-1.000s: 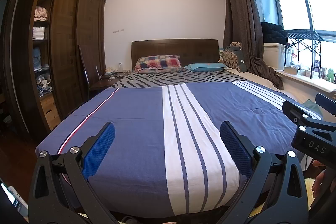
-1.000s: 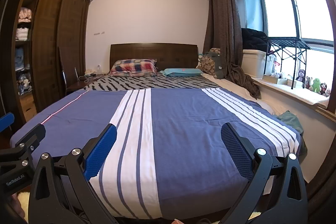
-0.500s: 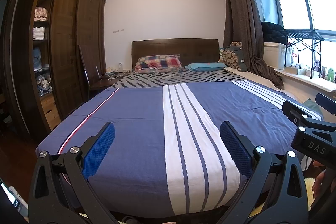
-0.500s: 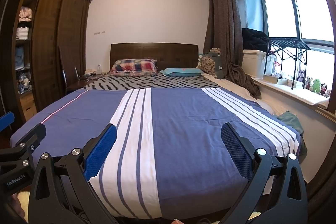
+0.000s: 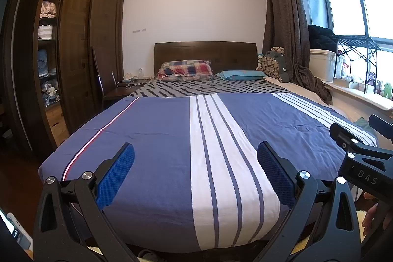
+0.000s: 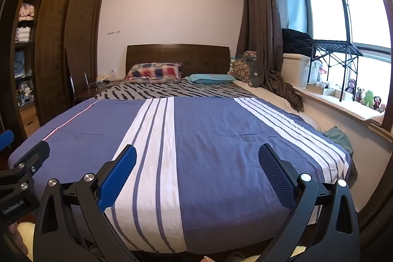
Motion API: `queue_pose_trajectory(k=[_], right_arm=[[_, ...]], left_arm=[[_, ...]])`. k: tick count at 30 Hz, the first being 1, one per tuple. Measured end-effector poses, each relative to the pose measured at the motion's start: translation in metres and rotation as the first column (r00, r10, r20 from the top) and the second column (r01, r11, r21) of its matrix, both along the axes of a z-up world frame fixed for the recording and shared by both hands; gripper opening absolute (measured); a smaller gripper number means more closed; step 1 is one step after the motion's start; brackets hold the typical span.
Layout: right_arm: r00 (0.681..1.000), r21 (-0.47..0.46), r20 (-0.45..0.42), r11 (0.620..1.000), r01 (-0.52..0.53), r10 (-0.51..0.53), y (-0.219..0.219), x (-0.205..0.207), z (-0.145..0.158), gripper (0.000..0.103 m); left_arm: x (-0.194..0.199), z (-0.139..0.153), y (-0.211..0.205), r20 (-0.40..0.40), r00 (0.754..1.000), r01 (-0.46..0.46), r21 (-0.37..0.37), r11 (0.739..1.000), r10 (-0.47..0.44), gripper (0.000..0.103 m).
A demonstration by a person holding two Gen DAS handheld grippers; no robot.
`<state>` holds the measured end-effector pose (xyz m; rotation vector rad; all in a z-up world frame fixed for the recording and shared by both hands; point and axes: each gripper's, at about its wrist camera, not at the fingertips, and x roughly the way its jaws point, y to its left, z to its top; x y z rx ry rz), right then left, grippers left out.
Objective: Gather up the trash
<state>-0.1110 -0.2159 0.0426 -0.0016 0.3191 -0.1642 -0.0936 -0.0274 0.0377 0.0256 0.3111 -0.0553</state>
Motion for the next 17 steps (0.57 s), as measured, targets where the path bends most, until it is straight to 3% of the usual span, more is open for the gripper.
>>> queue_pose_trajectory(k=[17], right_arm=[[1.0,-0.005,-0.009,1.0,0.003,-0.003,-0.0027,0.0032,-0.0033,0.1]], left_arm=[[0.008,-0.0034,0.0046,-0.034,0.999,-0.01,-0.009,1.0,0.01,0.095]])
